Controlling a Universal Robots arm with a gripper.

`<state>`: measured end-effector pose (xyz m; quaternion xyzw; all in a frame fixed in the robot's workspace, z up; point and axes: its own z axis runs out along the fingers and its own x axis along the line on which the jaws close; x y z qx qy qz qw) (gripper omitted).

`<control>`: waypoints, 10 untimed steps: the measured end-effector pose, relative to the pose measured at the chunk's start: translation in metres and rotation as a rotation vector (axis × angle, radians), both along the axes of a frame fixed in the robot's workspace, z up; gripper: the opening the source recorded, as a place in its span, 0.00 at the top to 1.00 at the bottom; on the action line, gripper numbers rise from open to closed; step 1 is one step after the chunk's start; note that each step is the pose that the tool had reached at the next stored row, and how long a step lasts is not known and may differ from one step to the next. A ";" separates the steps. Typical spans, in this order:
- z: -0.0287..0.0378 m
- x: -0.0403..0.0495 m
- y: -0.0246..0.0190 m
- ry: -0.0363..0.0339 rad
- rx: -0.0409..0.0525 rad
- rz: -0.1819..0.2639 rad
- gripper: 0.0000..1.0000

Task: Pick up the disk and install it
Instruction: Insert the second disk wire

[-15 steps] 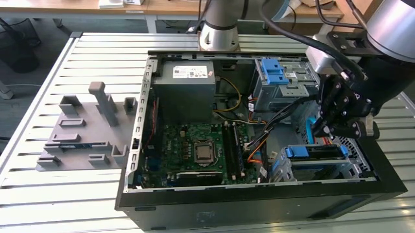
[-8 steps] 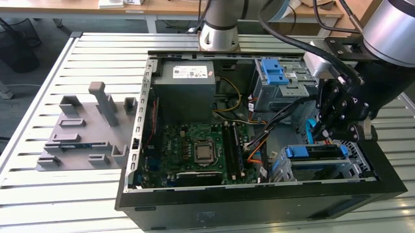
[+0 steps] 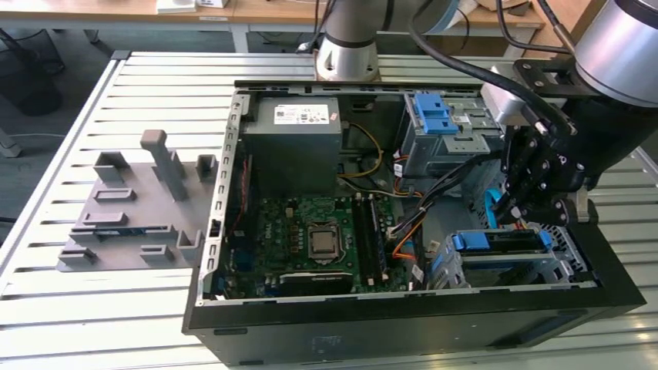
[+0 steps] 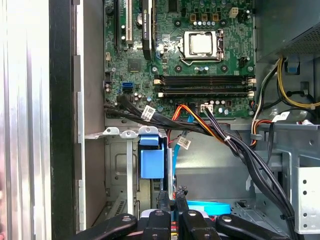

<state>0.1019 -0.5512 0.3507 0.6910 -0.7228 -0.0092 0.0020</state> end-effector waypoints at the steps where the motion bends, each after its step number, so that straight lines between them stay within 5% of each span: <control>1: -0.0005 0.0000 -0.0004 0.0000 0.0003 0.000 0.84; 10: -0.0061 0.0002 -0.0034 0.0000 0.0001 -0.001 0.84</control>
